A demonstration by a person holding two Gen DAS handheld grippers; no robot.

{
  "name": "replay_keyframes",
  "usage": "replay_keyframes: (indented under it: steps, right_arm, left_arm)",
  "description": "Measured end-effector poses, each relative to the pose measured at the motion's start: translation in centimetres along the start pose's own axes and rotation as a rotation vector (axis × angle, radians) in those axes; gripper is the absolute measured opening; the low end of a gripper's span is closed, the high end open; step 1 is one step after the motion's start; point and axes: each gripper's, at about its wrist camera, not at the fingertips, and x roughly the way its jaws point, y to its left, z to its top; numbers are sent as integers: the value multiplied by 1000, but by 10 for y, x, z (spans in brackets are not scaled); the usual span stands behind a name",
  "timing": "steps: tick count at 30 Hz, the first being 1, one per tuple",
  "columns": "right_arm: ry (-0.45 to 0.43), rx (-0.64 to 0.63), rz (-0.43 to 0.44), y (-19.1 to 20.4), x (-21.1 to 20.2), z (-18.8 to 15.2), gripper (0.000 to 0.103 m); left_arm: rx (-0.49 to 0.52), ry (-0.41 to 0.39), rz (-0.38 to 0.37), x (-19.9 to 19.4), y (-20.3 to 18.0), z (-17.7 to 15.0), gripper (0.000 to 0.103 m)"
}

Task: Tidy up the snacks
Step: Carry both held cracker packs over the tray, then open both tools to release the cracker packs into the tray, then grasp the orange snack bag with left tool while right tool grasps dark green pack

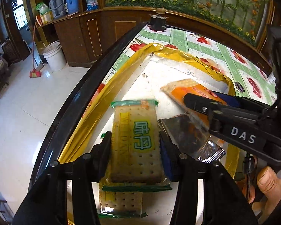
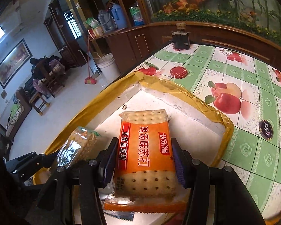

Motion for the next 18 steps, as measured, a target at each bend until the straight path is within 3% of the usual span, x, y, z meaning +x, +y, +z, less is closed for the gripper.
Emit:
replay_keyframes:
  steps: [2, 3, 7, 18]
  right_arm:
    - [4, 11, 5, -2, 1, -2, 57]
    - [-5, 15, 6, -3, -3, -4, 58]
    - [-55, 37, 10, -8, -34, -16, 71]
    - [-139, 102, -61, -47, -135, -86, 76]
  left_arm:
    - [6, 0, 14, -2, -1, -2, 74]
    - [5, -2, 30, -4, -1, -3, 77]
    - [-12, 5, 3, -13, 0, -8, 77]
    - [91, -45, -111, -57, -53, -39, 77]
